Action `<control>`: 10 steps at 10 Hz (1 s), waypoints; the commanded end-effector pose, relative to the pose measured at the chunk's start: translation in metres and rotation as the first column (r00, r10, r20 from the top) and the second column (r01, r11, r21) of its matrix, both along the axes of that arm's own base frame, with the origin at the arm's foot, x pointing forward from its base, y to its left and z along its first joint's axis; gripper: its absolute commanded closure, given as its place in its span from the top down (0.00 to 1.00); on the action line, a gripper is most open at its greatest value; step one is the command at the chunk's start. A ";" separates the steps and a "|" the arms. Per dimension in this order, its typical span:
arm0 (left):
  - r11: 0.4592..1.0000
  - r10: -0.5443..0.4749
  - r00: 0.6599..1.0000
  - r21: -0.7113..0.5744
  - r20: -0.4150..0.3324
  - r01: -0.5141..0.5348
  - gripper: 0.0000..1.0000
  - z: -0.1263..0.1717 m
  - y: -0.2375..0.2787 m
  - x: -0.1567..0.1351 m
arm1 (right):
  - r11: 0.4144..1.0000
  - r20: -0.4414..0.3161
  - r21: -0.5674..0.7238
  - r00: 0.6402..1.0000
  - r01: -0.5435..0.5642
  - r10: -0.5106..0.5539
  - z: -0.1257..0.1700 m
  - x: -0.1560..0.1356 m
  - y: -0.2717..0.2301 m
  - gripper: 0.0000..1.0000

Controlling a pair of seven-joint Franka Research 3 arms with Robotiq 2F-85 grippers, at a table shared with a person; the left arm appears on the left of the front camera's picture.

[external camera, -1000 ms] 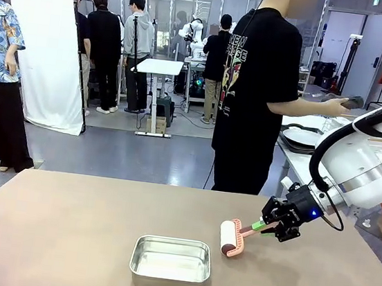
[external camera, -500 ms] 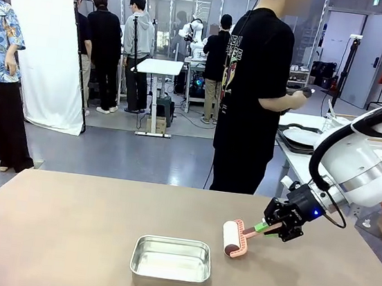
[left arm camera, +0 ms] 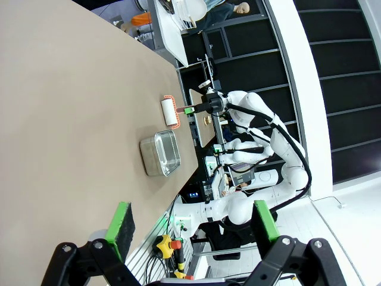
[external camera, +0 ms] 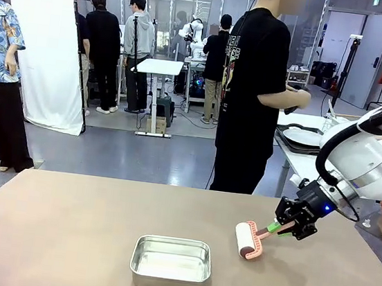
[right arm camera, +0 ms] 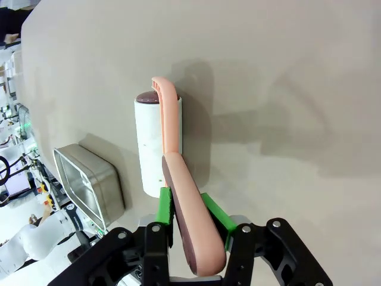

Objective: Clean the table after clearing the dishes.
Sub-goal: When the right (or left) Handle tray is removed, use the right hand (or left hand) to clean the right (or left) side of the table with the Lint Roller.

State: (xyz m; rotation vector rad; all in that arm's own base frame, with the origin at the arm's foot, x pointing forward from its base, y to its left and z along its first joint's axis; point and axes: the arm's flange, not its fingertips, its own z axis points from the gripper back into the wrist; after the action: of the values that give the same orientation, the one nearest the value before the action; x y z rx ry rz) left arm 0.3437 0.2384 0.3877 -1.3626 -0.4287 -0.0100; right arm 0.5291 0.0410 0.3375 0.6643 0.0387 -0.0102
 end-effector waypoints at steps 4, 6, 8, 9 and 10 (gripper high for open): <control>1.000 0.008 1.000 -0.001 0.008 -0.008 1.00 0.003 0.000 -0.004 | 0.957 -0.009 -0.288 0.999 0.034 -0.038 -0.032 0.001 -0.056 0.23; 1.000 0.008 1.000 -0.001 0.008 -0.008 1.00 0.003 0.000 -0.004 | 0.909 0.026 -0.415 0.999 0.040 -0.032 -0.025 0.000 -0.075 0.23; 1.000 0.008 1.000 -0.001 0.008 -0.008 1.00 0.003 0.000 -0.004 | 0.845 0.044 -0.533 0.998 0.051 -0.033 -0.011 -0.002 -0.088 0.23; 1.000 0.008 1.000 -0.001 0.008 -0.008 1.00 0.003 0.000 -0.004 | 0.813 0.052 -0.579 0.998 0.066 -0.045 -0.006 -0.003 -0.092 0.23; 1.000 0.008 1.000 -0.001 0.008 -0.008 1.00 0.003 0.000 -0.004 | 0.770 0.062 -0.633 0.997 0.079 -0.051 -0.005 -0.005 -0.095 0.23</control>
State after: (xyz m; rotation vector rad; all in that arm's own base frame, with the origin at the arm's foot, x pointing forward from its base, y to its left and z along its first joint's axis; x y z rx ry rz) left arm 0.3436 0.2385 0.3877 -1.3626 -0.4289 -0.0098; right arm 0.5282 -0.0416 0.3930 0.2035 -0.0388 -0.0044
